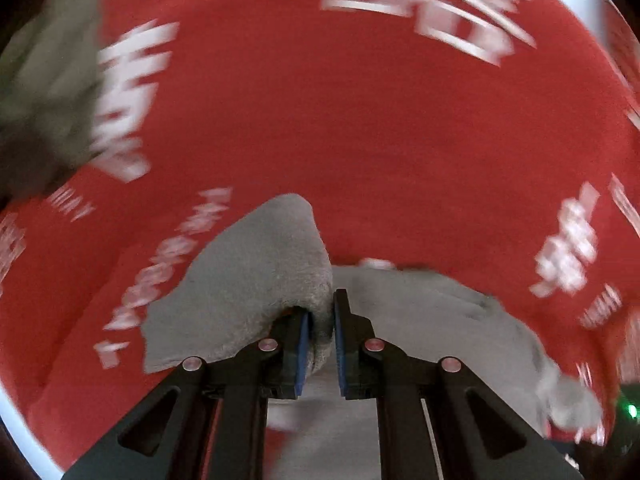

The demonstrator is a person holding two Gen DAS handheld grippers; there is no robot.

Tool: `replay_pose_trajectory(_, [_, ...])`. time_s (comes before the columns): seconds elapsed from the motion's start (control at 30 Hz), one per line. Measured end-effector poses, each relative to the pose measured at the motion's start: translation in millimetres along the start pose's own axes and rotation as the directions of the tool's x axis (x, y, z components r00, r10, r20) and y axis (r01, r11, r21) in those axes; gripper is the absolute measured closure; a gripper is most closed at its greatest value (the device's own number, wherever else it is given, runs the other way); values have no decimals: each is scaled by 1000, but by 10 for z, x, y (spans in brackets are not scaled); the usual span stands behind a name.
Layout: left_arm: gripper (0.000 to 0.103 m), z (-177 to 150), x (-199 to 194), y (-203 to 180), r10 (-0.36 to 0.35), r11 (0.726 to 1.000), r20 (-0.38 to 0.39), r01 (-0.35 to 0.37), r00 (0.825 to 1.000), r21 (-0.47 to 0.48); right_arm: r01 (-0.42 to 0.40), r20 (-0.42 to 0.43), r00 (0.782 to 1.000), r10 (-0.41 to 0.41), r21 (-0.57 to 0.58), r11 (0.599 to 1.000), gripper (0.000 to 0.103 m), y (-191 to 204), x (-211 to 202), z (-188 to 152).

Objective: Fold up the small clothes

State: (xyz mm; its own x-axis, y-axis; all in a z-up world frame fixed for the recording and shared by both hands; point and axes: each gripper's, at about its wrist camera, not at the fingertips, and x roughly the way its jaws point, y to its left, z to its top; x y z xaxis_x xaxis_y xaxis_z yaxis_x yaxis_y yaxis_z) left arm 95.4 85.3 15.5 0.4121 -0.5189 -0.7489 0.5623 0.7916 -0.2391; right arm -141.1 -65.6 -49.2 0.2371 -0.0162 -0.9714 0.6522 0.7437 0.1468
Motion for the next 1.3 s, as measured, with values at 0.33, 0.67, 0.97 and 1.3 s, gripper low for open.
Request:
replay_pose_trajectory(0.33, [90,-802,876,-1526,-16,949,-270,99,963,298,34,27,999,-39,164,986,0,-887,-56,-60])
replay_pose_trajectory(0.67, [11,-777,129,-611,173,966,-174,-132,969,221,14,114,993,-6,-63,998,0,-472,-164,388])
replay_pose_trajectory(0.97, [11,-932,325,422,306,952,-293,-298,906,71,-81,89,984,152,-542,837,2,1497,493,966])
replay_pose_trajectory(1.3, [11,-952,556,384,285,956,-310,-292,907,23,-15,81,994,69,-534,845,90,1937,1115,1098])
